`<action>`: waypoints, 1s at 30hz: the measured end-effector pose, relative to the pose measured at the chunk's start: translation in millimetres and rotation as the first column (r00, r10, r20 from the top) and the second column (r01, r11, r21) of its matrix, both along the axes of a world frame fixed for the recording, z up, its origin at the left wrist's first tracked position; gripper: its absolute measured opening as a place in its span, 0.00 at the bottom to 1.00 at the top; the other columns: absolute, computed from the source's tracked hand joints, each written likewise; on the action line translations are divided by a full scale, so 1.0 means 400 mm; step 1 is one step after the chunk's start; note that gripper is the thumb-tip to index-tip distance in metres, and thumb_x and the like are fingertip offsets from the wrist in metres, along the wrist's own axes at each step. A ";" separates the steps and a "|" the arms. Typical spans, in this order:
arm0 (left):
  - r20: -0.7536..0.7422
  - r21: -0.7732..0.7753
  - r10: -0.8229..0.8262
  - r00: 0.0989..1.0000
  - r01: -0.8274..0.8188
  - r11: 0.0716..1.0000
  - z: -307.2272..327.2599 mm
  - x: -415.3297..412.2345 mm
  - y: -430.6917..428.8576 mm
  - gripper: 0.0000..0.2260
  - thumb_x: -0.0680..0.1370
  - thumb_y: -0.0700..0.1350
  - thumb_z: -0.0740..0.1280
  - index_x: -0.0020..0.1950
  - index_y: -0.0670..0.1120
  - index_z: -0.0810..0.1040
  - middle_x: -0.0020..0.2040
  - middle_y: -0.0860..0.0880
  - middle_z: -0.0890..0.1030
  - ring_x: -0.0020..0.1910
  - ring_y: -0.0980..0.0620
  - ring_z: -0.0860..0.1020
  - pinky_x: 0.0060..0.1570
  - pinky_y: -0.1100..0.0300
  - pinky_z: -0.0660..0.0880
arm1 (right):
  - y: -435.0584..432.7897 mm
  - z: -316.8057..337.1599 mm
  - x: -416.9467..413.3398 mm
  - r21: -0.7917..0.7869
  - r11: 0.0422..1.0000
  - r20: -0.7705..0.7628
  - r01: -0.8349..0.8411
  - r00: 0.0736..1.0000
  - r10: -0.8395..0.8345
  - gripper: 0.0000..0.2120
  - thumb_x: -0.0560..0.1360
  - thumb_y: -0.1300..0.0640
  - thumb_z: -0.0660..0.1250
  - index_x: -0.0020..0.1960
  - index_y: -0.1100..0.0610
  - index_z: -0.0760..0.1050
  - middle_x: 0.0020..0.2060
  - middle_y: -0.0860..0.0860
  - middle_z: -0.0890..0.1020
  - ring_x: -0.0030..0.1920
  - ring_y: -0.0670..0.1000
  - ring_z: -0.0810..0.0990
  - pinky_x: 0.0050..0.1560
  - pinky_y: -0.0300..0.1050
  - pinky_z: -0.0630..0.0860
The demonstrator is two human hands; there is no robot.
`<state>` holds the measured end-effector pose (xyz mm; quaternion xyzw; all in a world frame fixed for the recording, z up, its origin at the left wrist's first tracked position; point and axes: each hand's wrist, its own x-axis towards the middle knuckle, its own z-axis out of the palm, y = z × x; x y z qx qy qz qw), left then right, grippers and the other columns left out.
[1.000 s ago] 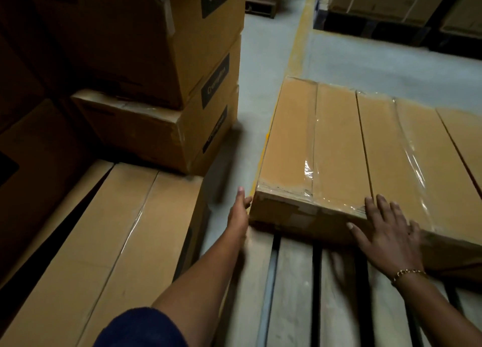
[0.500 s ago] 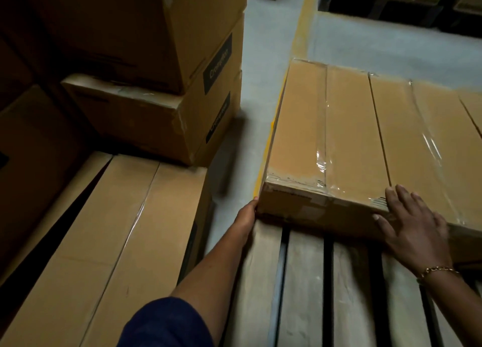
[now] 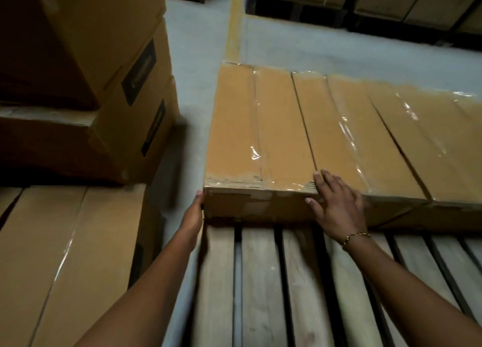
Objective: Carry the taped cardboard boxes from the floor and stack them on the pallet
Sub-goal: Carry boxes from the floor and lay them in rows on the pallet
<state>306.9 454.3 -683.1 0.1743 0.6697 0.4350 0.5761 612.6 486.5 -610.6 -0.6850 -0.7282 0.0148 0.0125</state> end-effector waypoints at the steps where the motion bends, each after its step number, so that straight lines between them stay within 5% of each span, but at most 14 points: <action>1: -0.021 0.044 0.025 0.999 -0.024 0.999 0.029 0.000 0.012 0.26 0.85 0.61 0.52 0.76 0.46 0.70 0.72 0.46 0.74 0.73 0.46 0.69 0.73 0.48 0.61 | 0.001 0.005 0.005 0.007 1.000 -0.036 0.004 0.999 -0.004 0.34 0.80 0.37 0.59 0.81 0.45 0.53 0.81 0.44 0.56 0.80 0.49 0.54 0.76 0.56 0.53; 5: -0.022 0.217 -0.034 0.999 0.038 0.975 0.134 -0.022 0.078 0.40 0.72 0.78 0.58 0.74 0.53 0.75 0.69 0.51 0.78 0.68 0.48 0.74 0.67 0.44 0.70 | 0.011 0.039 0.045 0.073 0.997 -0.133 0.039 0.991 -0.029 0.47 0.74 0.31 0.65 0.82 0.51 0.48 0.81 0.47 0.54 0.80 0.49 0.55 0.77 0.53 0.50; 7: -0.085 0.240 -0.119 0.989 0.136 0.961 0.154 -0.030 0.096 0.40 0.66 0.77 0.66 0.73 0.58 0.75 0.70 0.54 0.77 0.67 0.52 0.76 0.66 0.44 0.72 | 0.013 0.040 0.068 0.044 0.998 -0.087 0.037 0.996 -0.034 0.50 0.72 0.28 0.64 0.83 0.50 0.46 0.82 0.47 0.50 0.81 0.49 0.50 0.78 0.53 0.47; 11: -0.247 0.250 -0.236 0.940 0.297 0.921 0.129 -0.016 0.108 0.27 0.78 0.57 0.70 0.76 0.56 0.69 0.68 0.52 0.79 0.65 0.49 0.77 0.66 0.44 0.72 | 0.022 0.025 0.107 -0.006 1.000 -0.047 0.021 0.999 -0.022 0.44 0.74 0.28 0.60 0.82 0.47 0.49 0.82 0.44 0.50 0.81 0.47 0.47 0.78 0.53 0.44; 16: -0.276 0.235 -0.244 0.930 0.311 0.921 0.109 -0.016 0.113 0.42 0.66 0.68 0.74 0.77 0.57 0.67 0.68 0.53 0.79 0.66 0.48 0.77 0.69 0.39 0.71 | 0.020 0.001 0.114 0.051 0.998 -0.033 0.023 0.999 -0.021 0.39 0.77 0.31 0.58 0.82 0.46 0.53 0.81 0.44 0.54 0.81 0.47 0.51 0.77 0.54 0.48; 22: -0.253 0.252 -0.231 0.939 0.295 0.922 0.093 -0.018 0.110 0.47 0.61 0.75 0.74 0.76 0.59 0.68 0.69 0.53 0.78 0.67 0.47 0.76 0.68 0.38 0.72 | 0.010 -0.023 0.118 0.100 0.995 -0.032 0.021 0.999 -0.018 0.38 0.77 0.32 0.59 0.81 0.47 0.56 0.81 0.44 0.57 0.80 0.48 0.54 0.77 0.55 0.52; 30: -0.226 0.291 -0.165 0.960 0.228 0.929 0.122 0.022 0.097 0.25 0.77 0.55 0.73 0.73 0.51 0.75 0.62 0.51 0.82 0.62 0.50 0.80 0.64 0.49 0.77 | 0.002 -0.035 0.133 0.148 0.989 -0.006 -0.001 1.000 0.002 0.40 0.75 0.29 0.51 0.81 0.50 0.58 0.80 0.48 0.60 0.80 0.51 0.57 0.75 0.57 0.55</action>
